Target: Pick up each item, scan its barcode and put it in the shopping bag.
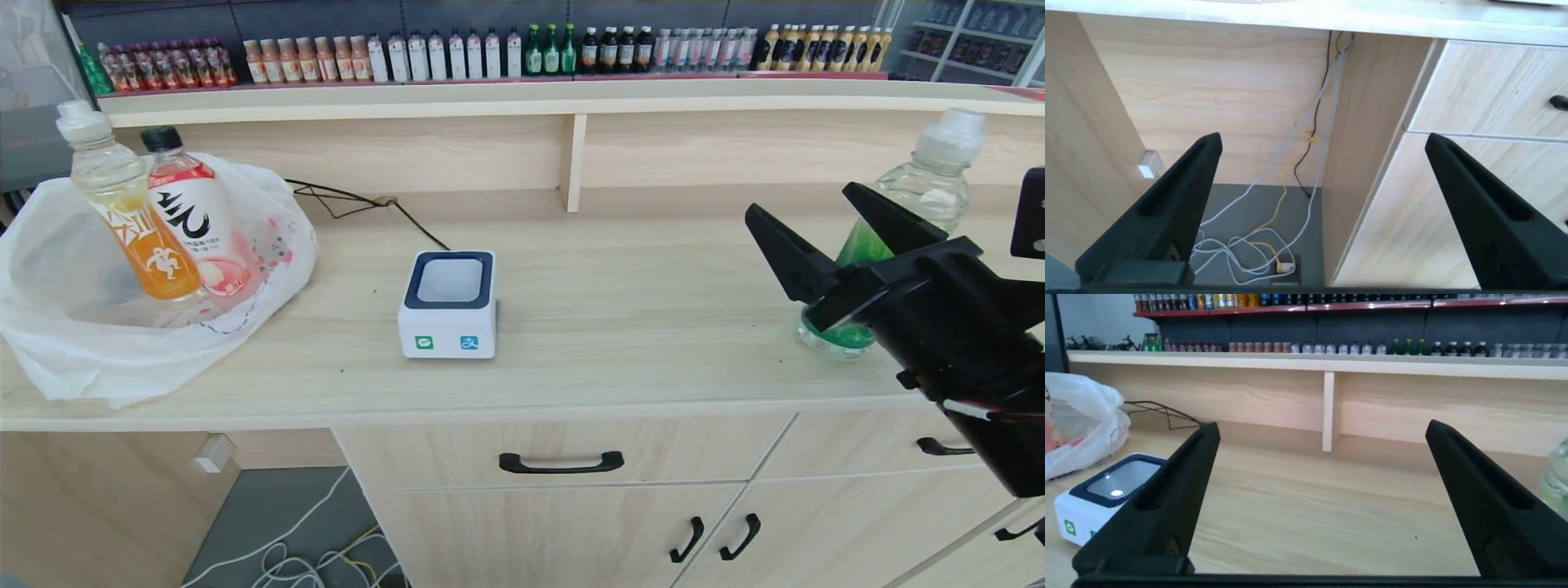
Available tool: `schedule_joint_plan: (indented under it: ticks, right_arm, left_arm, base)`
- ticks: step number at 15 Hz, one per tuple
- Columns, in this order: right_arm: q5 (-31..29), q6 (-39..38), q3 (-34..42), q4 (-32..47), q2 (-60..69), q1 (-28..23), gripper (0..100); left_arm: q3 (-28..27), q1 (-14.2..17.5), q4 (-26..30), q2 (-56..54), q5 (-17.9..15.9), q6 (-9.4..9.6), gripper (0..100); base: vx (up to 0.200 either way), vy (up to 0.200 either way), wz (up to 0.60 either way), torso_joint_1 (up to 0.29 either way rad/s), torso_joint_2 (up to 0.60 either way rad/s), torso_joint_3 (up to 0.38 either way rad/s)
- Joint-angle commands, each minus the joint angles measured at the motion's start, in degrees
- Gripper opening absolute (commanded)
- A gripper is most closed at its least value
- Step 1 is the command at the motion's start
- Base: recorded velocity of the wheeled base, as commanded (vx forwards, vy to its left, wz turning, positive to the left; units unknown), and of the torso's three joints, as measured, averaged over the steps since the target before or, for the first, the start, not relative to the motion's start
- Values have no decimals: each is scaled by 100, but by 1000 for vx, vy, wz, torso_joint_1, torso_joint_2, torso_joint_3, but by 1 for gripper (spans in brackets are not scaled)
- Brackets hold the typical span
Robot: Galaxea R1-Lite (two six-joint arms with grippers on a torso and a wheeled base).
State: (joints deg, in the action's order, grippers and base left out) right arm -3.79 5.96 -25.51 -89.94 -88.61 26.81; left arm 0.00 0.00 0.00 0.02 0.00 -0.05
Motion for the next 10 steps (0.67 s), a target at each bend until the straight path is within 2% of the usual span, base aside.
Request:
schedule_joint_plan:
  ticks: [1,3,7,10]
  right_arm:
    - [1,2,539,-6,301,334,100]
    - [1,45,1541,-6,846,624,100]
    - [1,116,1708,-6,1118,642,100]
    - [-8,125,1690,-6,1074,642,100]
  left_arm:
    - [0,0,0,-2,0,-4,100]
    - [0,-9,0,-2,0,-4,100]
    - [0,-9,0,-2,-9,5,100]
    - [0,-9,-9,-2,0,5,100]
  base:
    - [0,-200,0,7,-12,-2]
    - [0,-200,0,0,0,7]
    - [0,-200,0,0,4,2]
    - [0,0,0,0,0,0]
